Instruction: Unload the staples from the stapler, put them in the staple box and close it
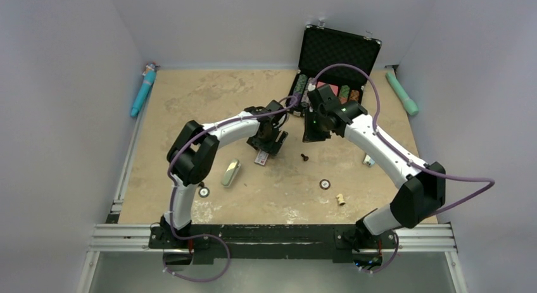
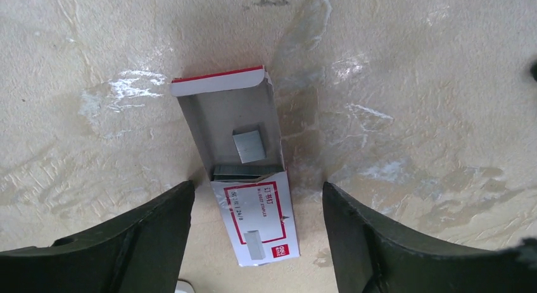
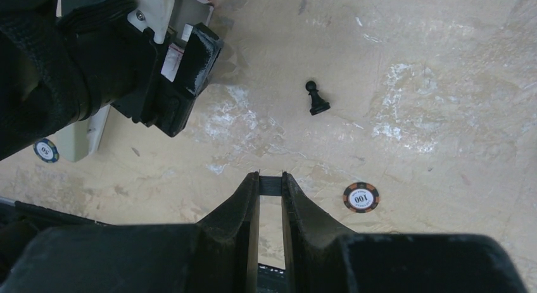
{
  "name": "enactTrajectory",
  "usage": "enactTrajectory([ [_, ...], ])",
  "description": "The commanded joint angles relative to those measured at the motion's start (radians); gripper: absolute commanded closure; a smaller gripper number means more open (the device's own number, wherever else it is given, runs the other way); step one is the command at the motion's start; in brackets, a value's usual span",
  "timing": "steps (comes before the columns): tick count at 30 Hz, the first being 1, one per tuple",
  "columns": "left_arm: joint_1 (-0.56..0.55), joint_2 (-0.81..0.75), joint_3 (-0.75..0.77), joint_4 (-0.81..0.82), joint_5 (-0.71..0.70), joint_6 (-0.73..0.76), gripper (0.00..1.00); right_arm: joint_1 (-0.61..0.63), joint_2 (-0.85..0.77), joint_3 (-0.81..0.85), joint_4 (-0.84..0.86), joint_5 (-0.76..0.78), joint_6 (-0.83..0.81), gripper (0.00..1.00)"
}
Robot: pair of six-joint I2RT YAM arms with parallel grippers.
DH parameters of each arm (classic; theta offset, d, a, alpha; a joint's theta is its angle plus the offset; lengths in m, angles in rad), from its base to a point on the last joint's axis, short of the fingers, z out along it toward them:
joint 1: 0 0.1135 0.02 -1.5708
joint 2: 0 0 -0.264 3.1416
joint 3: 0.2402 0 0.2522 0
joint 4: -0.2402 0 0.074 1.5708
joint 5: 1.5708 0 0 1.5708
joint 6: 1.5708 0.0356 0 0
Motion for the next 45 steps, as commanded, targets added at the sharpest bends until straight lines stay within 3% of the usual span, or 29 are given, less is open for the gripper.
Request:
enactTrajectory([
  [1,-0.005,0.020,0.017,0.017,-0.007,0.042,0.26,-0.006,0.015,0.045,0.030,-0.044,-0.024,1.00],
  [7,-0.006,0.019,0.012,0.026,-0.006,0.067,0.48,-0.010,0.036,0.071,0.009,-0.034,-0.040,1.00],
  [13,-0.005,-0.064,-0.092,0.085,0.040,0.061,0.56,-0.034,0.005,0.067,-0.013,0.017,-0.058,1.00],
  [22,-0.030,-0.240,-0.274,0.133,0.147,0.104,0.54,-0.048,-0.065,-0.015,-0.024,0.045,-0.052,1.00],
  [31,-0.122,-0.292,-0.323,0.080,0.162,0.155,0.52,-0.048,-0.107,-0.069,-0.014,0.029,-0.011,1.00],
  [33,-0.136,-0.307,-0.333,0.079,0.167,0.157,0.48,-0.048,-0.113,-0.074,-0.014,0.038,-0.007,1.00],
  [35,-0.147,-0.312,-0.329,0.068,0.166,0.154,0.32,-0.047,-0.118,-0.078,-0.014,0.043,-0.002,1.00],
  [38,-0.149,-0.338,-0.319,0.045,0.156,0.132,0.15,-0.048,-0.122,-0.082,-0.009,0.042,0.009,1.00],
  [41,-0.146,-0.405,-0.315,0.036,0.147,0.105,0.08,-0.047,-0.121,-0.077,-0.001,0.034,0.017,1.00],
  [45,-0.140,-0.512,-0.293,-0.020,0.105,0.051,0.08,-0.048,-0.100,-0.062,0.020,0.001,0.016,1.00],
])
